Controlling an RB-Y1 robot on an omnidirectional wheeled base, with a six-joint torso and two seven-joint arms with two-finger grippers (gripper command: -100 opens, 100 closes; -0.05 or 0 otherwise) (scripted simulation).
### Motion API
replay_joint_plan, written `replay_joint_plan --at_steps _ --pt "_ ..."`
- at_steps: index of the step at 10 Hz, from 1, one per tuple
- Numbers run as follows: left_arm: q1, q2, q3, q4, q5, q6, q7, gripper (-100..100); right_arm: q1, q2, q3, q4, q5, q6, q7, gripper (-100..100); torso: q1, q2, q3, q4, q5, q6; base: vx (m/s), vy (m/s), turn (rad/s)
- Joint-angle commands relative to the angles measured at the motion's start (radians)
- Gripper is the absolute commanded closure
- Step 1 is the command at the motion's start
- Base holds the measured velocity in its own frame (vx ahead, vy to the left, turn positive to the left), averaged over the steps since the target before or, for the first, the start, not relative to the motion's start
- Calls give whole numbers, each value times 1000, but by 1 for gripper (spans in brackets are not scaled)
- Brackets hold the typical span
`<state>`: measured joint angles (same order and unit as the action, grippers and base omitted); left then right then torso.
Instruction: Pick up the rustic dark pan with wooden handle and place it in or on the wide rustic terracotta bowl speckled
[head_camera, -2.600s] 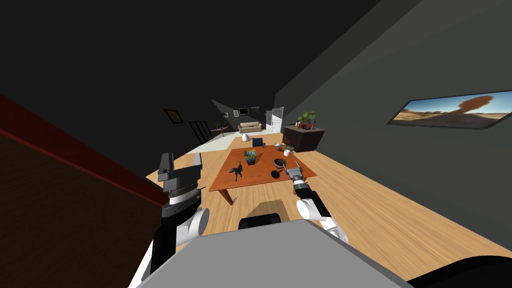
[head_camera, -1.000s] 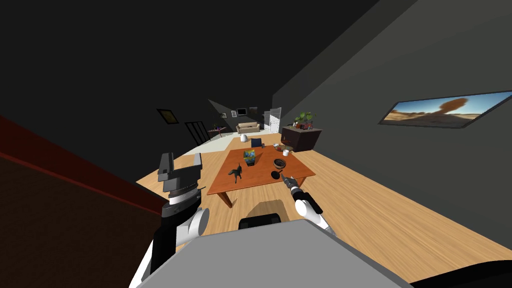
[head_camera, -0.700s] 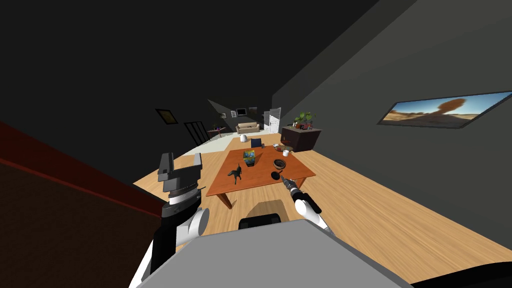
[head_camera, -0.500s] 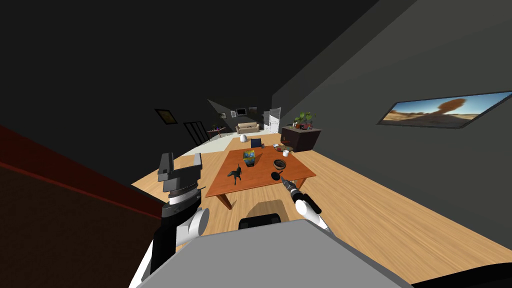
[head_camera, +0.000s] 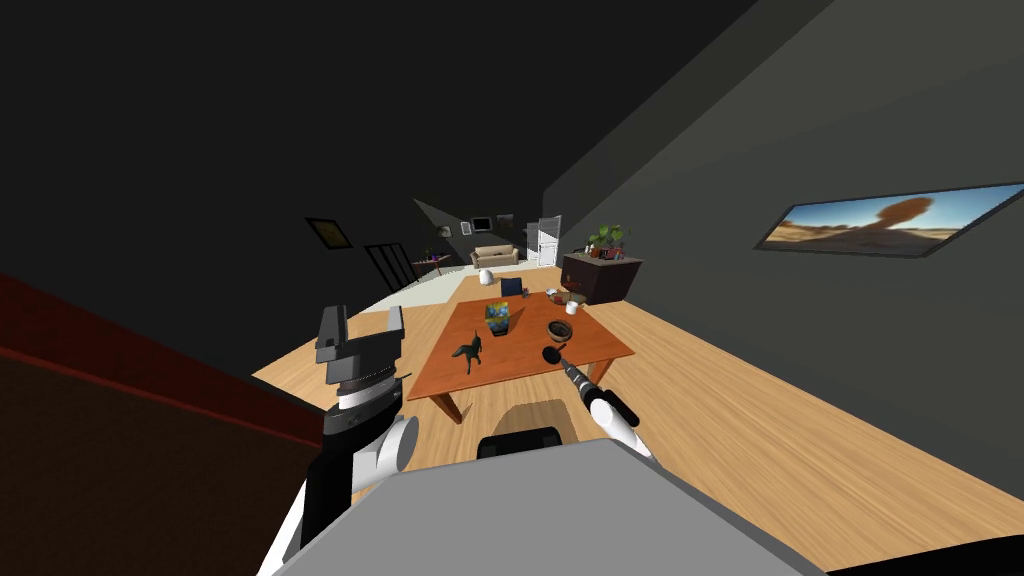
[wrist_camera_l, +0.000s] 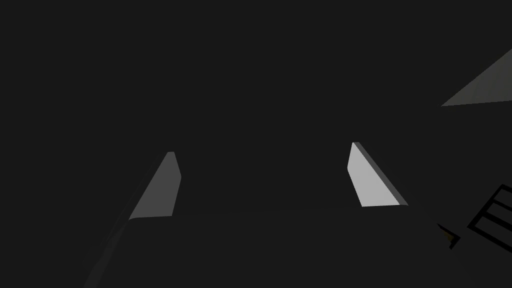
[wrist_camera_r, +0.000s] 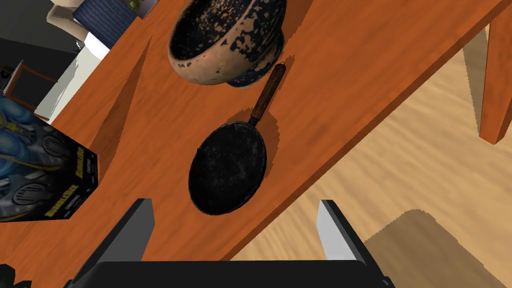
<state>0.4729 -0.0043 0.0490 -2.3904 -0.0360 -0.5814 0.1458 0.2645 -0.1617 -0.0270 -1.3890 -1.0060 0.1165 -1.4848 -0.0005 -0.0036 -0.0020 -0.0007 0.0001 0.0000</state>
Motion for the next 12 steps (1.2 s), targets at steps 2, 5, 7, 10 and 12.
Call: replay_joint_plan --at_steps 2,5,7,10,12 --pt "0 0 0 0 0 0 0 0 -21 5 -10 53 -50 41 -53 -100 0 -1 0 0 0 0 58 -6 -11" --pt "0 0 0 0 0 0 0 0 -62 7 -24 148 -141 107 -130 -100 -1 -1 -1 0 0 0 65 -22 -6" --pt "0 0 0 0 0 0 0 0 -75 8 -29 176 -168 126 -150 -100 0 -1 0 0 0 0 54 -6 -2" --pt "0 0 0 0 0 0 0 0 -108 11 -41 244 -233 174 -196 -100 -1 -1 -1 0 0 0 71 -20 -2" --pt "0 0 0 0 0 0 0 0 -116 12 -45 261 -249 186 -207 -100 -1 0 0 0 0 0 37 -11 1"
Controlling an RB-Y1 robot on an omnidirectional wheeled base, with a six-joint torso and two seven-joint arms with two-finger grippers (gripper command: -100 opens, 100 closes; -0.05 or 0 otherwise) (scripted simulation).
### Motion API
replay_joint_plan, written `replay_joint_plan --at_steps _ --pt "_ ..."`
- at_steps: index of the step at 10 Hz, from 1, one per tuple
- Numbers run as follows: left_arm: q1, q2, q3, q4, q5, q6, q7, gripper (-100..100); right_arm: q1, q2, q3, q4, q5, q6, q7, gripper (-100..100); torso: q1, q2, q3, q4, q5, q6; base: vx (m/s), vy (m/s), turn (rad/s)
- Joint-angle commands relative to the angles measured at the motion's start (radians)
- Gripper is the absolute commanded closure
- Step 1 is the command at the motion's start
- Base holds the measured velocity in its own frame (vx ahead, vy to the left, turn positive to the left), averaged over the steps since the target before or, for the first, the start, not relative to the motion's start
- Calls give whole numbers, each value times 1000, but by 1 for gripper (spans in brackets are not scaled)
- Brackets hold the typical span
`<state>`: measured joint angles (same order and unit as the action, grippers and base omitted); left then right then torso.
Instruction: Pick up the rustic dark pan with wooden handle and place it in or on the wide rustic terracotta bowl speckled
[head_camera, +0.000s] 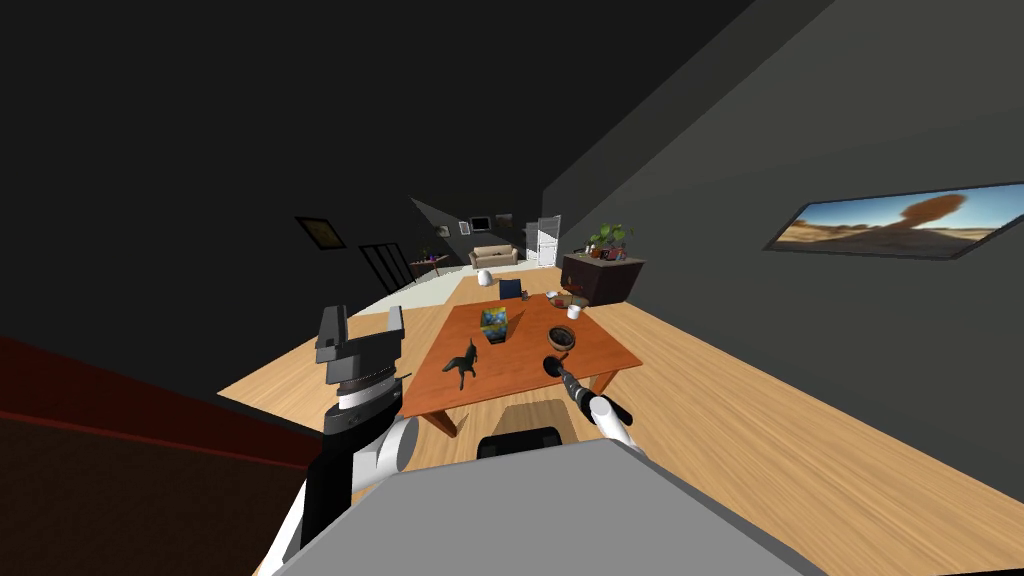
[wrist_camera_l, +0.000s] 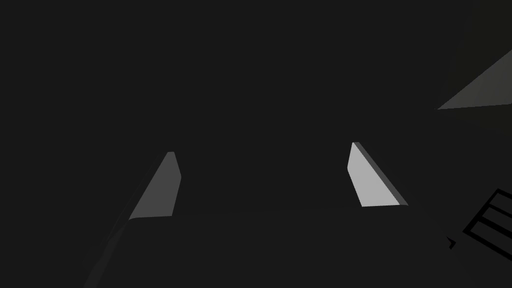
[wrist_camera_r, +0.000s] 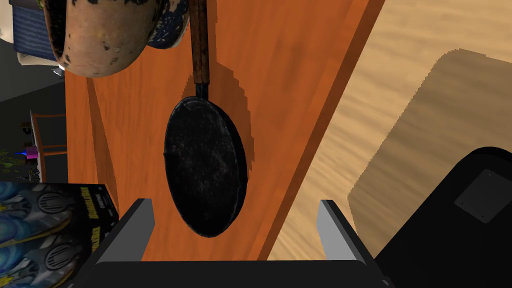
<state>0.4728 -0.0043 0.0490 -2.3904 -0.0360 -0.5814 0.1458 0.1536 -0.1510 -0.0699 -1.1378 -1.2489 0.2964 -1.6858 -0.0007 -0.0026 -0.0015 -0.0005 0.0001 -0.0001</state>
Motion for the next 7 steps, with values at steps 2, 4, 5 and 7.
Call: replay_joint_plan --at_steps 2,4,5,7 --pt "0 0 0 0 0 0 0 0 -14 -1 -4 24 -24 13 -7 -100 0 0 0 0 0 0 34 -12 1" --pt "0 0 0 0 0 0 0 0 -21 30 -1 43 -25 -7 17 -100 0 2 1 0 0 0 11 -25 -1" --pt "0 0 0 0 0 0 0 0 -21 30 -1 43 -25 -7 17 -100 -2 1 1 0 0 0 28 -63 7" --pt "0 0 0 0 0 0 0 0 -26 62 3 59 -23 -31 42 -100 -3 1 0 0 -1 0 25 -56 2"
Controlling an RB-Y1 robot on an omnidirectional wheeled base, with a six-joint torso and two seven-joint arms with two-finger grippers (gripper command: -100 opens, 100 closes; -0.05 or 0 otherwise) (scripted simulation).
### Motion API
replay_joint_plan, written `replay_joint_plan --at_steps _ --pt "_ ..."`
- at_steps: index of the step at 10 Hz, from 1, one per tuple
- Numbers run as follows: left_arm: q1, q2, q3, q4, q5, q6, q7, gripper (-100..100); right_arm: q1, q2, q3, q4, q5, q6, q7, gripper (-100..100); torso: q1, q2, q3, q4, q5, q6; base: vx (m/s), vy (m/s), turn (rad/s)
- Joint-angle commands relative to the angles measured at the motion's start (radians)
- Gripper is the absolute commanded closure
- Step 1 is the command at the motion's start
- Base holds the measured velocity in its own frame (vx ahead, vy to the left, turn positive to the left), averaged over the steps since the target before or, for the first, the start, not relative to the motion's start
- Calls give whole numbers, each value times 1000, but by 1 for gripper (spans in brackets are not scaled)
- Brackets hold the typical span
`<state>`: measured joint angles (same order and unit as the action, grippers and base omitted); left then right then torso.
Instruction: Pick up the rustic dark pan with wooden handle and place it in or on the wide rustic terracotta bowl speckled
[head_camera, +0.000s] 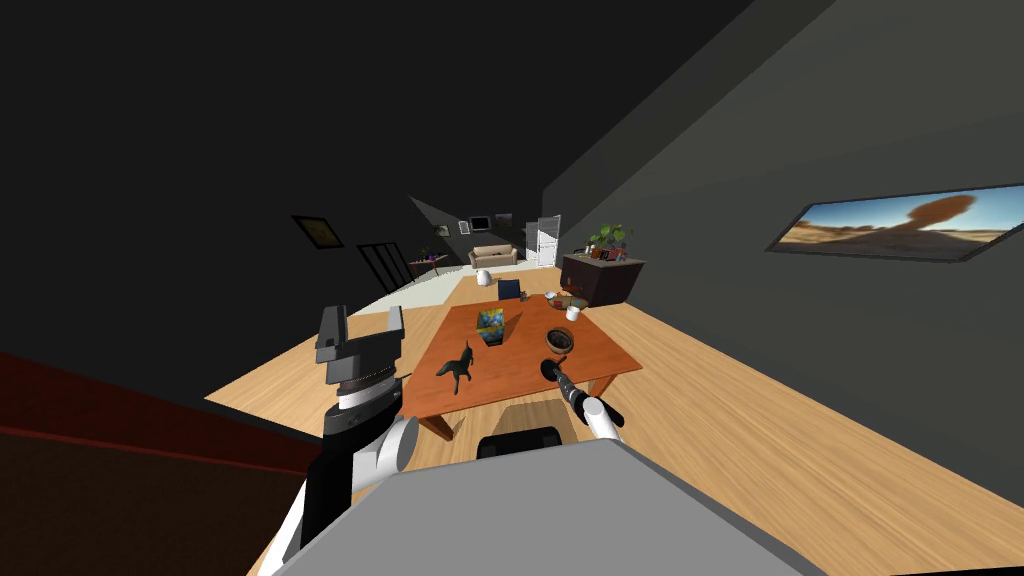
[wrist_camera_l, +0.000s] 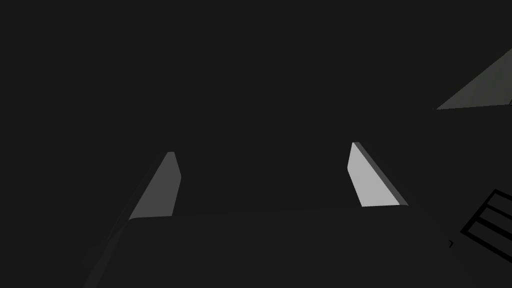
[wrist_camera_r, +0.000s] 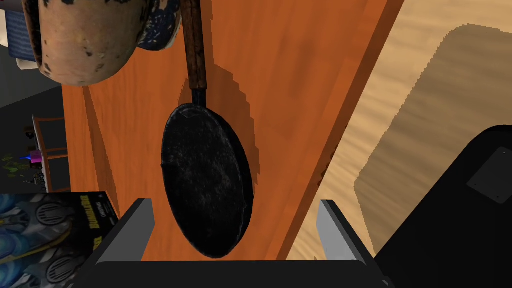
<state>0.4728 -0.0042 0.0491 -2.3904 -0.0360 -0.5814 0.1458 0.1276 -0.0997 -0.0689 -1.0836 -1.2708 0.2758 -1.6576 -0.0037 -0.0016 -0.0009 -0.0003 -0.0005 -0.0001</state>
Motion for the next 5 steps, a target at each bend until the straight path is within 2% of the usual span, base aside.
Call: replay_joint_plan --at_steps 1,3,4,5 --pt "0 0 0 0 0 0 0 0 -4 32 4 15 -1 -25 31 -100 0 0 0 0 0 0 38 -79 3" --pt "0 0 0 0 0 0 0 0 -8 26 5 22 -14 -25 42 -100 0 0 0 0 0 0 20 -42 5" --pt "0 0 0 0 0 0 0 0 -8 27 4 21 -11 -25 39 100 2 1 0 0 0 0 0 0 0" --pt "0 0 0 0 0 0 0 0 -5 27 4 24 -11 -25 39 100 3 1 1 2 1 -1 -17 -2 -28"
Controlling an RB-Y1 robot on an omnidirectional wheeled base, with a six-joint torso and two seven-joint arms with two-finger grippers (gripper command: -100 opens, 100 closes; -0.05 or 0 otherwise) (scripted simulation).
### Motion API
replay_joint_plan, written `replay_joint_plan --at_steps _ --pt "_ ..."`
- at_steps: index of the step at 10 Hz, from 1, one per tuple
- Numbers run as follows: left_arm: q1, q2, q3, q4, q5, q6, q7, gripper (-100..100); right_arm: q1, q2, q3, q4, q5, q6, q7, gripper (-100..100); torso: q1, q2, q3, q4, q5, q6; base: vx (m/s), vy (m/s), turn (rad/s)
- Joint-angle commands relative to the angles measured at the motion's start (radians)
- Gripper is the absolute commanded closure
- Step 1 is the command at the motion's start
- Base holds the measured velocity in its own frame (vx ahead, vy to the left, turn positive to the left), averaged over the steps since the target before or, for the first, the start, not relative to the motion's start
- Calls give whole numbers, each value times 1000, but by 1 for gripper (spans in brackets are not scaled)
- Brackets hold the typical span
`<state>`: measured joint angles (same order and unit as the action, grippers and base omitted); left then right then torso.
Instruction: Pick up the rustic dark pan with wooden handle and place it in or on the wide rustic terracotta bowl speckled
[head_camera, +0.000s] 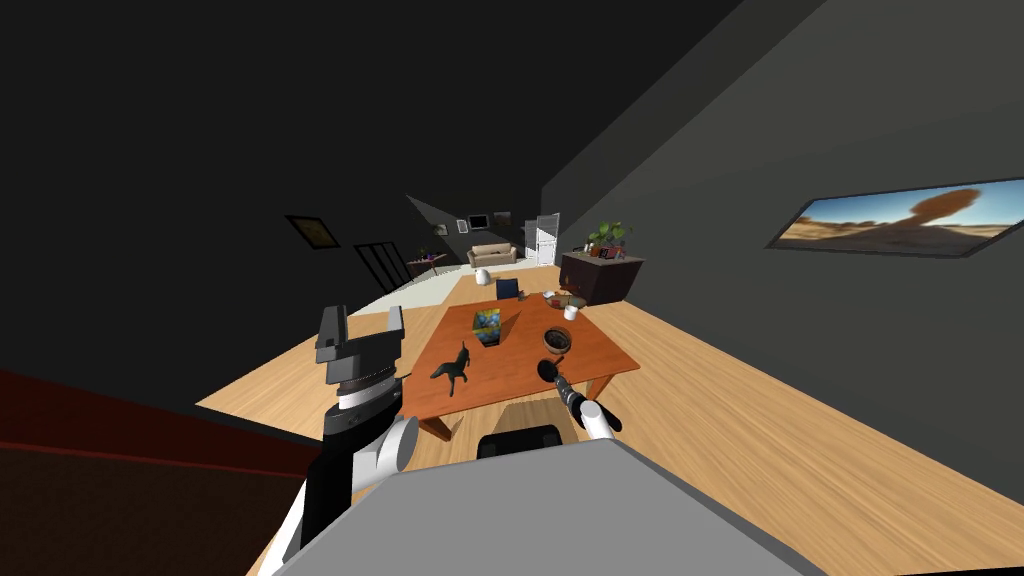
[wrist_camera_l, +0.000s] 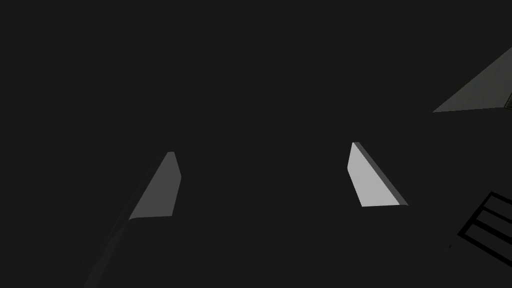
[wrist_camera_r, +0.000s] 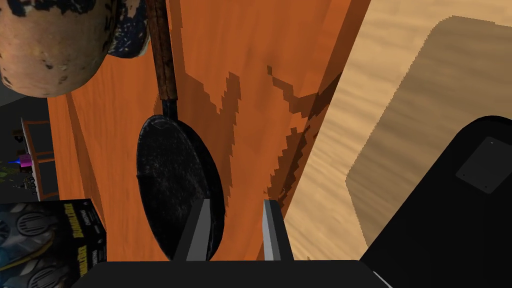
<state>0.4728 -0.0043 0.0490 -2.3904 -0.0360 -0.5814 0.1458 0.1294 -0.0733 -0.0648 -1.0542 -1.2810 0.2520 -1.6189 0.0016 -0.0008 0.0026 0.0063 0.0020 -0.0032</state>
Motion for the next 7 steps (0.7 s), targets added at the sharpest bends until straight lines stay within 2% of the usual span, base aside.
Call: replay_joint_plan --at_steps 1,3,4,5,7 --pt "0 0 0 0 0 0 0 0 0 0 0 0 0 0 0 100 0 0 0 0 0 0 0 0 0" --pt "0 0 0 0 0 0 0 0 -1 0 0 -1 0 0 0 100 0 -2 -1 -1 0 0 0 0 0" --pt "0 0 0 0 0 0 0 0 -3 1 0 -4 -1 0 0 0 -1 -2 -3 -3 -1 0 0 0 0" --pt "0 0 0 0 0 0 0 0 0 -26 -4 -30 8 22 -33 100 -2 -4 -4 -5 -2 1 -19 54 14" --pt "0 0 0 0 0 0 0 0 7 -69 -9 -52 7 52 -67 100 4 -2 -3 -4 -1 1 -47 115 -5"
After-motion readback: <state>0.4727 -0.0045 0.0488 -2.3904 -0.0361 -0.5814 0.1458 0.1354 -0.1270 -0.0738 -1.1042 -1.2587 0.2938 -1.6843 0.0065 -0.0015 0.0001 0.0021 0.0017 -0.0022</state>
